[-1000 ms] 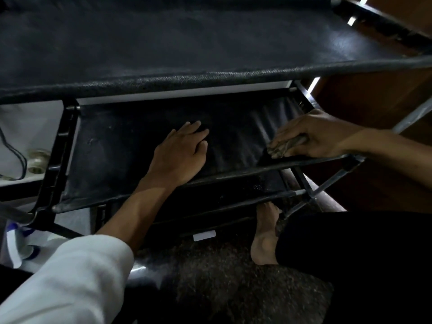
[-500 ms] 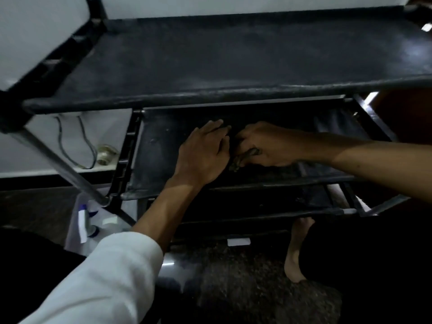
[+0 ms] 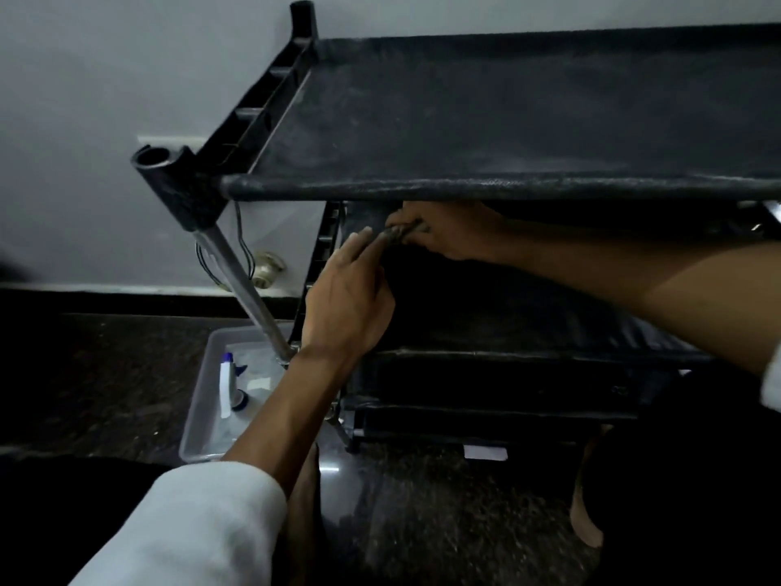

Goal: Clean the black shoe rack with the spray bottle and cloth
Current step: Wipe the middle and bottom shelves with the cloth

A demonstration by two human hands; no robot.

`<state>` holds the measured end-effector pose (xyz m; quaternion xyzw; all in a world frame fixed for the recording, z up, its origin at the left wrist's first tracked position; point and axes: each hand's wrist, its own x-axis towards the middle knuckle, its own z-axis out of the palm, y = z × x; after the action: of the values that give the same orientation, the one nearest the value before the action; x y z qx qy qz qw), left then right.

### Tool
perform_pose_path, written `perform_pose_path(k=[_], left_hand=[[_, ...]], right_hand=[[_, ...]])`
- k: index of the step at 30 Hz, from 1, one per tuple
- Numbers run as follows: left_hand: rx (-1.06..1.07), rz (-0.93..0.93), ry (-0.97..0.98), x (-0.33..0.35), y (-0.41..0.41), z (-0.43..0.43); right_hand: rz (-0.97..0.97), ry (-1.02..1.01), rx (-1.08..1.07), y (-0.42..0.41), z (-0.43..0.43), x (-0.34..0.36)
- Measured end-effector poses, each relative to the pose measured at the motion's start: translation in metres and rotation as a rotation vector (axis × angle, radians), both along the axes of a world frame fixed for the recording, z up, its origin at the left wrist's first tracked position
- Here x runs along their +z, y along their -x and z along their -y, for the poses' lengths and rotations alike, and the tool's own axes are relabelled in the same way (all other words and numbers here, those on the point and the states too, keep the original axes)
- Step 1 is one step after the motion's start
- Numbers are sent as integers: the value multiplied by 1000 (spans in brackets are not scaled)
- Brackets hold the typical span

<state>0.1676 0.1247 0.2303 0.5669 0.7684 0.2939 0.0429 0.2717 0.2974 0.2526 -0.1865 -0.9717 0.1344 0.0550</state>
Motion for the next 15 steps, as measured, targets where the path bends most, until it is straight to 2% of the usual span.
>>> perform_pose_path(k=[5, 7, 11, 15], left_hand=[[36, 125, -102, 2, 1, -1], [25, 196, -170, 4, 2, 0], [-4, 268, -289, 6, 3, 3], [-12, 257, -231, 6, 4, 1]], right_hand=[[0, 53, -56, 22, -2, -3], [-11, 83, -31, 28, 6, 0], [0, 7, 68, 31, 35, -3], [52, 66, 135, 11, 55, -3]])
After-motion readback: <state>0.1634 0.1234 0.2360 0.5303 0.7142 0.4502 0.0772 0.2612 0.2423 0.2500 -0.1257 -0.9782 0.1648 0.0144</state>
